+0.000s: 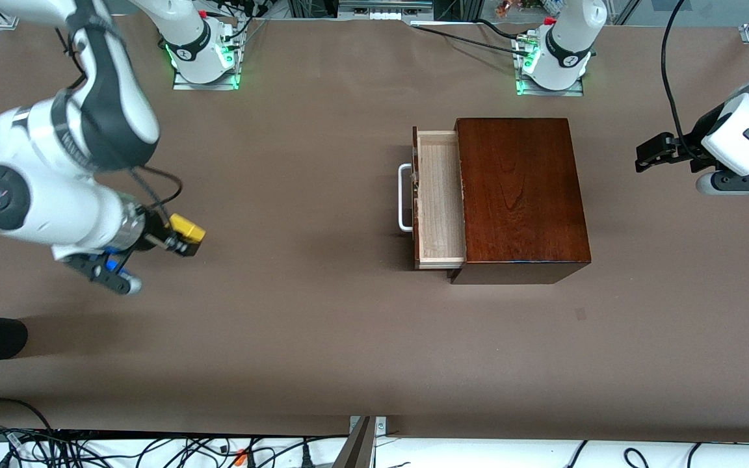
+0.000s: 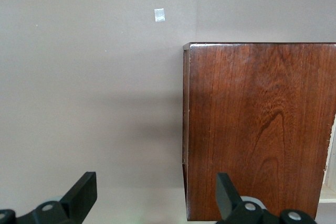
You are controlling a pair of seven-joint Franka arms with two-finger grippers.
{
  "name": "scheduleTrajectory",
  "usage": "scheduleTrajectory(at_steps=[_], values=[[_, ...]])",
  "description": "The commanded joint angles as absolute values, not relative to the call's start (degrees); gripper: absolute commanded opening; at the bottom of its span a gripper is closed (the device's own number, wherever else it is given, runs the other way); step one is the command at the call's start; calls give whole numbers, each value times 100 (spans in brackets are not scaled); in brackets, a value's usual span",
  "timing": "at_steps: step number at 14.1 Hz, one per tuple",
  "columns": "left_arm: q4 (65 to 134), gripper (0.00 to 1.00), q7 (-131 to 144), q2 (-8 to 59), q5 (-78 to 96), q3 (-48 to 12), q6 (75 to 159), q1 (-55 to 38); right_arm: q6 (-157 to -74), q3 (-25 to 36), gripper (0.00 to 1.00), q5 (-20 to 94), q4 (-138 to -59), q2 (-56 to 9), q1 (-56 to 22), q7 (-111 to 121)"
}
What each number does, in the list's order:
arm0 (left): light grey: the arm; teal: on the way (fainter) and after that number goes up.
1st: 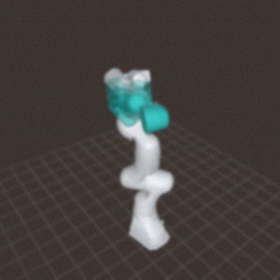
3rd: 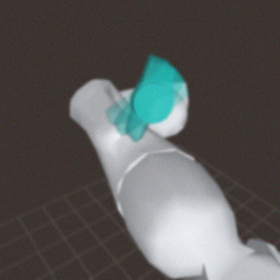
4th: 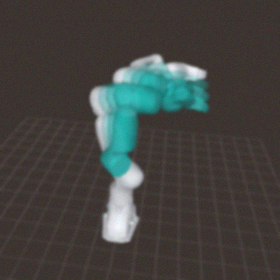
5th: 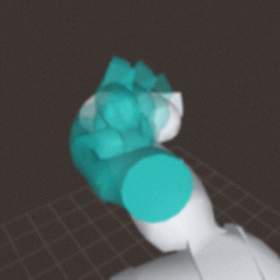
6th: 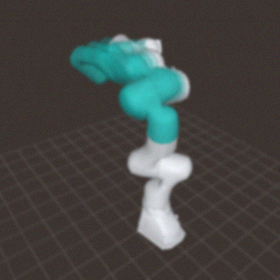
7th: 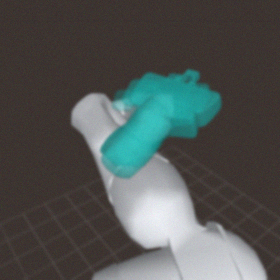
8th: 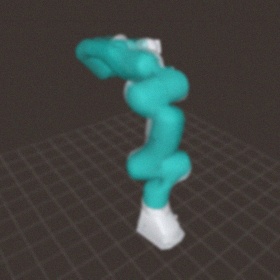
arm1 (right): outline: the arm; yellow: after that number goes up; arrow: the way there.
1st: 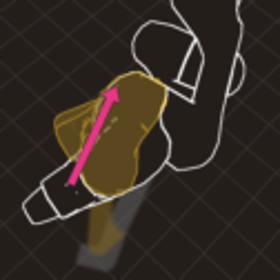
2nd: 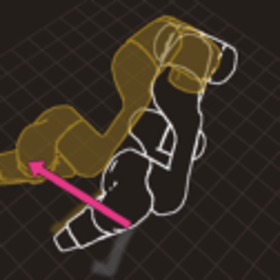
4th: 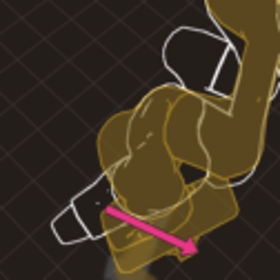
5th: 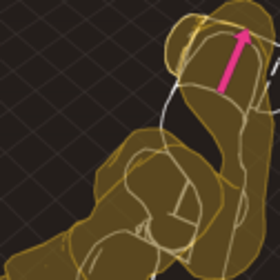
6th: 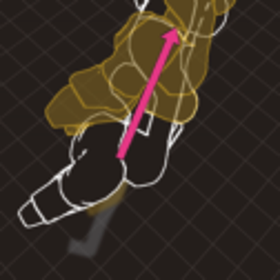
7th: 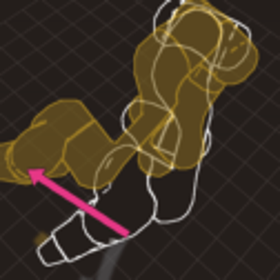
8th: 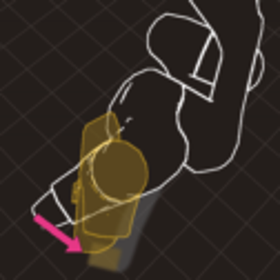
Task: Open drawer, take yellow block, close drawer
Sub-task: 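Carry the yellow block out onto the table with the right gripper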
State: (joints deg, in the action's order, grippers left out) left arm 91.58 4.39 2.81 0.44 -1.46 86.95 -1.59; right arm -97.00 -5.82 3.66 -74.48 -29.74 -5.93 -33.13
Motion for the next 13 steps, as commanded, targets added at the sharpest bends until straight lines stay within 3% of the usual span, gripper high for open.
scheduleTrajectory(at_steps=[1,7,13], values=[[9141,100,404,237,0,-185,8561,-141,-10298,-650,6,378,-7462,-3373,-422,-2315],[9009,100,0,299,123,-237,8499,-220,-11626,-642,6,264,-7462,-4349,-378,-1020],[8983,100,-177,500,149,-447,8411,-482,-12067,-642,6,-236,-7462,-4948,-659,-1527]])
